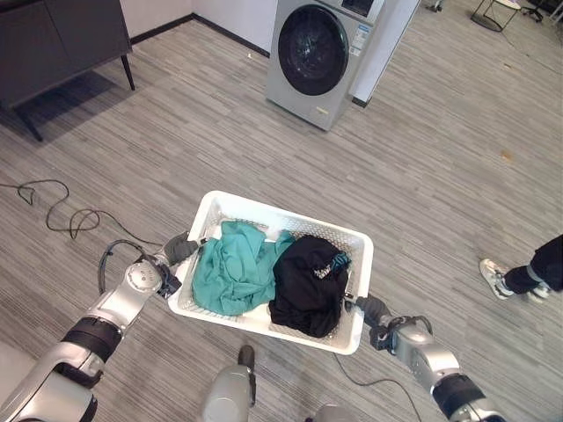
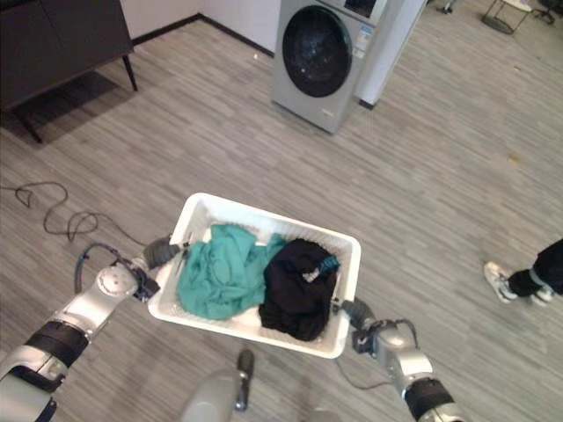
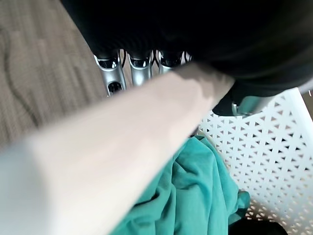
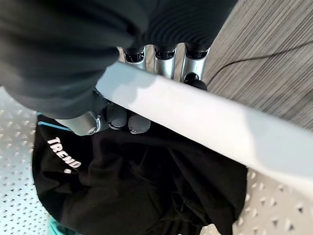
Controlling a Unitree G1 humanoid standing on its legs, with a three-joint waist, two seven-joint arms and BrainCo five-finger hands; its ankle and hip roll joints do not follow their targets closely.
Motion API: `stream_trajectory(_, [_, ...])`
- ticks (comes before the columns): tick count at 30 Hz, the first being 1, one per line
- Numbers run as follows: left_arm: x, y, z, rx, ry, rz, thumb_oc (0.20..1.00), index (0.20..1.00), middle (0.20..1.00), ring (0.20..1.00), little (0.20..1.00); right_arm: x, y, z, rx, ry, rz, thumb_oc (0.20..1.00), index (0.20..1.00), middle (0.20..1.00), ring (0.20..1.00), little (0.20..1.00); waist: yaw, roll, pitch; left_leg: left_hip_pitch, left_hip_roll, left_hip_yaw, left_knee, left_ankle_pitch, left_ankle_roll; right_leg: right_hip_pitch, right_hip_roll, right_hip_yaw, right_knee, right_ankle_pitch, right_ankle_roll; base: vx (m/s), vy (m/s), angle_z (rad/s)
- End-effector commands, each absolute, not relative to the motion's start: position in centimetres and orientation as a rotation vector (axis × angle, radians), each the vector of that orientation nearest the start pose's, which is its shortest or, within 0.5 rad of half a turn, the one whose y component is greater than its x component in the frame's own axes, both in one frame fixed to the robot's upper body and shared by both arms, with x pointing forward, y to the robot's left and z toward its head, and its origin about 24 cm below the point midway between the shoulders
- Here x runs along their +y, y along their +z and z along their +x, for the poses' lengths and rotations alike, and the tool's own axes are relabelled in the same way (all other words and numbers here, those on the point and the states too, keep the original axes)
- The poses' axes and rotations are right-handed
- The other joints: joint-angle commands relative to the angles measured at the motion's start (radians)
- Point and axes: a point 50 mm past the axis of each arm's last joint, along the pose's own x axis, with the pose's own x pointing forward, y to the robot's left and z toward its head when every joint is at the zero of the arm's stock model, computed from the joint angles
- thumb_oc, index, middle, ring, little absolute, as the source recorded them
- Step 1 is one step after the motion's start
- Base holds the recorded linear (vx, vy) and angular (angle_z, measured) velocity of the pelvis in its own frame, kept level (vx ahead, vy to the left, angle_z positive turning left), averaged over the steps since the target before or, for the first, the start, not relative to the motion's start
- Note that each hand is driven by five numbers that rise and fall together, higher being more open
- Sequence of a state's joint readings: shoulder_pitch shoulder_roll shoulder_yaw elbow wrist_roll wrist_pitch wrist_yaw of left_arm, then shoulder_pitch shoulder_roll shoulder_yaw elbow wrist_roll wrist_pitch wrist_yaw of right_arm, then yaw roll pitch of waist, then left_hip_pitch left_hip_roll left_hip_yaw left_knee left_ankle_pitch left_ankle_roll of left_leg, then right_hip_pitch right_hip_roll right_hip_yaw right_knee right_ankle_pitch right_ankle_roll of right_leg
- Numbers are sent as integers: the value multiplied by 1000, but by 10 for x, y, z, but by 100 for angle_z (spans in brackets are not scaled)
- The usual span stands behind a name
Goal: Grab the laundry basket,head to the washer,open it,put in the laundry and shut it.
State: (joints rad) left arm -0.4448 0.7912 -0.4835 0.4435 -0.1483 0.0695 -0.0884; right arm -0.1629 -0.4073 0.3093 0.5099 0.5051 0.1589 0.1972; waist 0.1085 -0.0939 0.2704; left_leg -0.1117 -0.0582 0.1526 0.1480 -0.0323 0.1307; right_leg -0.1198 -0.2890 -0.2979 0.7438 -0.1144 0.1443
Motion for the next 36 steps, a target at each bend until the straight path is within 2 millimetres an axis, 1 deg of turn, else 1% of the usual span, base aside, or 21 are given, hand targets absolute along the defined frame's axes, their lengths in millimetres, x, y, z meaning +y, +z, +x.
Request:
stream_trajectory(1, [255, 83, 324, 187, -195, 738, 200, 200, 200, 200, 200, -229, -22, 261, 467, 182, 48, 200, 200, 200, 200, 200, -5, 43, -88, 94, 95, -97, -59, -49, -79, 8, 59, -85, -334, 97, -7, 349, -21, 7])
stream_trajectory(4, [255, 86, 327, 171, -186, 747, 200, 200, 200, 200, 200, -235, -23, 257, 467, 155, 49, 200, 200, 200, 200, 200, -28, 37, -79, 135, 86, -109, -38, -111, -107, -21, 63, -53, -641, 144, 16, 399, -117, 11])
stream_trajectory(7, [249, 84, 331, 158, -193, 755, 200, 200, 200, 200, 200, -239, -29, 248, 481, 129, 71, 200, 200, 200, 200, 200, -63, 39, -74, 192, 92, -137, -5, -176, -130, -92, 38, 40, -814, 234, 62, 455, -137, 29])
stream_trajectory(10, [249, 82, 330, 159, -196, 751, 200, 200, 200, 200, 200, -240, -33, 244, 500, 134, 68, 200, 200, 200, 200, 200, -75, 44, -80, 242, 112, -148, -11, -203, -143, -97, 25, 20, -818, 254, 74, 416, -159, 63])
stream_trajectory(11, [245, 82, 331, 154, -206, 753, 200, 200, 200, 200, 200, -242, -35, 241, 510, 129, 71, 200, 200, 200, 200, 200, -81, 32, -94, 269, 116, -152, -23, -216, -152, -85, 27, 14, -815, 257, 73, 484, -223, 40])
stream_trajectory(13, [245, 76, 327, 169, -211, 735, 200, 200, 200, 200, 200, -247, -37, 235, 529, 121, 69, 200, 200, 200, 200, 200, -102, 32, -119, 315, 152, -165, -27, -211, -170, -56, 46, 17, -794, 283, 67, 503, -291, 50])
stream_trajectory(15, [249, 70, 323, 190, -191, 718, 200, 200, 200, 200, 200, -250, -38, 231, 541, 129, 62, 200, 200, 200, 200, 200, -118, 42, -139, 336, 198, -186, 9, -175, -186, -57, 91, 32, -746, 268, 48, 566, -415, 52])
stream_trajectory(16, [254, 63, 317, 212, -175, 687, 200, 200, 200, 200, 200, -249, -38, 231, 548, 144, 52, 200, 200, 200, 200, 200, -117, 66, -157, 329, 262, -192, 79, -66, -207, -40, 159, 29, -703, 216, 9, 473, -369, 48])
stream_trajectory(17, [254, 63, 317, 212, -174, 687, 200, 200, 200, 200, 200, -249, -38, 231, 547, 145, 52, 200, 200, 200, 200, 200, -119, 63, -159, 326, 258, -195, 77, -63, -207, -43, 156, 28, -705, 218, 9, 427, -369, 42])
stream_trajectory(19, [258, 62, 313, 225, -160, 672, 200, 200, 200, 200, 200, -250, -36, 233, 542, 147, 48, 200, 200, 200, 200, 200, -104, 58, -155, 232, 299, -196, 285, 66, -194, 9, 202, 19, -710, 171, -41, 246, -343, 27])
stream_trajectory(20, [261, 64, 313, 223, -149, 666, 200, 200, 200, 200, 200, -250, -33, 235, 533, 148, 45, 200, 200, 200, 200, 200, -93, 35, -148, 171, 306, -202, 401, 126, -179, 38, 213, 23, -728, 158, -64, 270, -484, -5])
stream_trajectory(21, [265, 67, 312, 219, -131, 652, 200, 200, 200, 200, 200, -251, -31, 237, 527, 147, 40, 200, 200, 200, 200, 200, -82, 23, -137, 108, 326, -203, 516, 135, -161, 66, 242, 29, -745, 144, -92, 313, -454, -34])
stream_trajectory(23, [267, 73, 313, 196, -113, 651, 200, 200, 200, 200, 200, -252, -27, 240, 506, 139, 34, 200, 200, 200, 200, 200, -58, -1, -117, 31, 376, -166, 600, 141, -155, 127, 277, 37, -767, 103, -114, 318, -418, -52])
stream_trajectory(24, [266, 76, 315, 189, -115, 645, 200, 200, 200, 200, 200, -253, -25, 240, 501, 131, 34, 200, 200, 200, 200, 200, -44, 0, -101, -20, 389, -155, 615, 98, -151, 158, 297, 43, -778, 87, -120, 269, -287, -43])
stream_trajectory(25, [265, 77, 316, 185, -112, 638, 200, 200, 200, 200, 200, -252, -25, 239, 498, 130, 36, 200, 200, 200, 200, 200, -32, -5, -92, -67, 364, -152, 611, 64, -150, 183, 301, 49, -785, 73, -124, 321, -153, -28])
stream_trajectory(26, [263, 74, 316, 188, -116, 632, 200, 200, 200, 200, 200, -252, -25, 237, 504, 135, 32, 200, 200, 200, 200, 200, -20, -7, -84, -117, 302, -148, 558, 20, -151, 200, 308, 59, -785, 61, -126, 224, -62, -2])
stream_trajectory(28, [260, 71, 315, 190, -123, 626, 200, 200, 200, 200, 200, -249, -25, 237, 495, 148, 38, 200, 200, 200, 200, 200, -6, -14, -82, -186, 235, -130, 437, 35, -146, 203, 302, 48, -777, 44, -124, 311, 0, 0])
stream_trajectory(29, [256, 67, 316, 193, -135, 621, 200, 200, 200, 200, 200, -248, -27, 237, 494, 146, 38, 200, 200, 200, 200, 200, 13, -11, -84, -200, 189, -121, 187, 69, -163, 235, 304, 34, -783, 24, -112, 673, 76, -5])
stream_trajectory(30, [255, 61, 314, 212, -143, 614, 200, 200, 200, 200, 200, -243, -29, 242, 494, 153, 30, 200, 200, 200, 200, 200, 46, 6, -87, -202, 135, -170, -24, 131, -175, 267, 323, 38, -777, 0, -110, 681, 94, -6])
stream_trajectory(32, [255, 58, 313, 227, -145, 611, 200, 200, 200, 200, 200, -236, -31, 247, 494, 167, 45, 200, 200, 200, 200, 200, 68, 10, -84, -222, 102, -209, -122, 158, -188, 298, 337, 45, -767, -27, -111, 486, 62, -6])
stream_trajectory(36, [261, 53, 308, 251, -130, 602, 200, 200, 200, 200, 200, -221, -33, 254, 500, 216, 40, 200, 200, 200, 200, 200, 94, 15, -97, -209, 105, -176, -134, 175, -182, 345, 343, 73, -761, -64, -101, 398, 102, -51])
